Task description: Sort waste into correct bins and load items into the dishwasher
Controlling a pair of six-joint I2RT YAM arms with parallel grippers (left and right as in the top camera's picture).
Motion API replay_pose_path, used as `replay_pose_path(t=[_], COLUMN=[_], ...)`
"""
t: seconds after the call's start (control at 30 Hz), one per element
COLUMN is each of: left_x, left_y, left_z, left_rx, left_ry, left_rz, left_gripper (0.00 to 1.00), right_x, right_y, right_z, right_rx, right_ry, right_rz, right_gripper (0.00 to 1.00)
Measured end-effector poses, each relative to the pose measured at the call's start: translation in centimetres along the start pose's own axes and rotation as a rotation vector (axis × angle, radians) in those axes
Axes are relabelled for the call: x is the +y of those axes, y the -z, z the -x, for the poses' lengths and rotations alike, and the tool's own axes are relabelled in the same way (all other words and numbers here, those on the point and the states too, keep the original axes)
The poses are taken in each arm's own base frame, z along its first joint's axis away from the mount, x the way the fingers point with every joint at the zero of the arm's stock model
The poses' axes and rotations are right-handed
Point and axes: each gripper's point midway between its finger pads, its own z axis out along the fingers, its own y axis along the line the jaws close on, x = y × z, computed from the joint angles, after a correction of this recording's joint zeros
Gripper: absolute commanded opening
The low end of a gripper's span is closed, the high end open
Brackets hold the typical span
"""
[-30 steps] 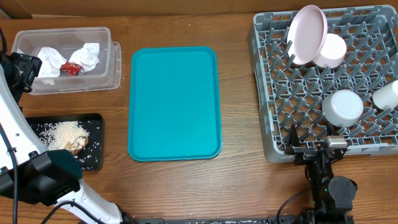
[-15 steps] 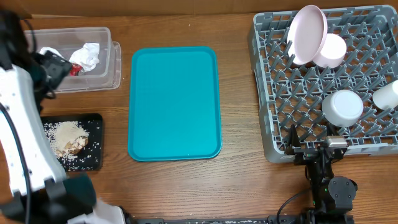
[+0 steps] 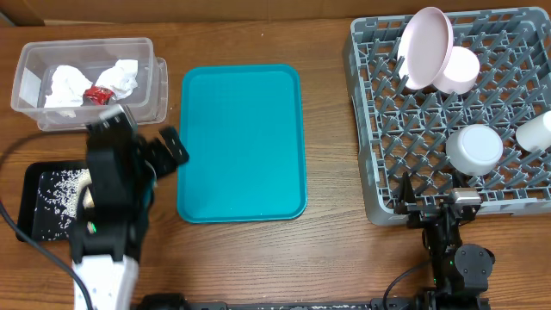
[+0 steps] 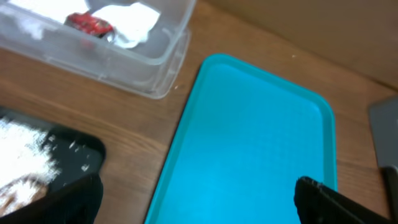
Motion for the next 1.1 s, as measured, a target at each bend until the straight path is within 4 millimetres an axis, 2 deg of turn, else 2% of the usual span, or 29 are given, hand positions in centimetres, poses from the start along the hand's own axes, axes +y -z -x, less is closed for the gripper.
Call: replay_pose_path(t=[0.3,0.5,0.77,1.0,1.1], left_x=[-0.2,0.6,1.2,2.8,2.9], left_y=[-0.7,-0.7,-0.6,-0.6,-0.1], left_z=[-5.4,-8.3,-8.4,-10.1,-9.7], left_rx=[-0.243,-0.358,-0.416,-0.387,-0.423], left_ry=[-0.164,-0.202,-0.21,-0.201,-0.201], left_rz=[-0.209,-0.259,-0.239,-0.186,-0.181], left_gripper=[1.0,1.0,1.0,1.0,1.0], right_x=[0.0,0.0,0.0,0.0,0.0], right_y=[0.0,0.0,0.0,0.0,0.0], right_z=[0.0,0.0,0.0,0.0,0.0], right_rx=[0.0,0.0,0.0,0.0,0.0], right_ry=[0.001,0.0,0.0,0.0,0.0], right_rz=[0.0,0.0,0.0,0.0,0.0], right_gripper=[1.0,1.0,1.0,1.0,1.0])
